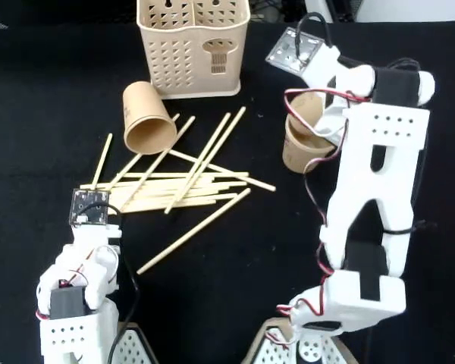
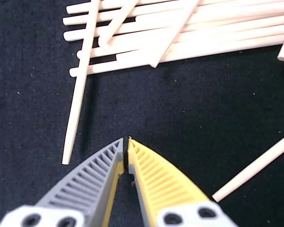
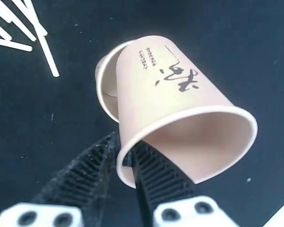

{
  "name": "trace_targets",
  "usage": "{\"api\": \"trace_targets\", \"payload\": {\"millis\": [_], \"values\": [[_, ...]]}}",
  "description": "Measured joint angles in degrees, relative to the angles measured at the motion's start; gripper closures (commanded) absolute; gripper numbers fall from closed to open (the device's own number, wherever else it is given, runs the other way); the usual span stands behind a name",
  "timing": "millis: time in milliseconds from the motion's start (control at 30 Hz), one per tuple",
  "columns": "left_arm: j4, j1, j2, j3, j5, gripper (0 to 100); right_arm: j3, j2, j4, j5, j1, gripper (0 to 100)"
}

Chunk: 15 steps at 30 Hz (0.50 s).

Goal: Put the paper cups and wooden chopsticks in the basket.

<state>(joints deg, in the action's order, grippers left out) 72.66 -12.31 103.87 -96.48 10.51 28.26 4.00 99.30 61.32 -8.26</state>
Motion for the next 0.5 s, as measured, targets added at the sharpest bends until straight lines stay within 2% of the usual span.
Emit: {"api": "trace_targets", "payload": {"millis": [500], "values": [[0.0, 0.0, 0.0, 0.0, 0.0, 97, -2.3, 0.1, 1.4, 9.8, -0.6, 98.5]]}}
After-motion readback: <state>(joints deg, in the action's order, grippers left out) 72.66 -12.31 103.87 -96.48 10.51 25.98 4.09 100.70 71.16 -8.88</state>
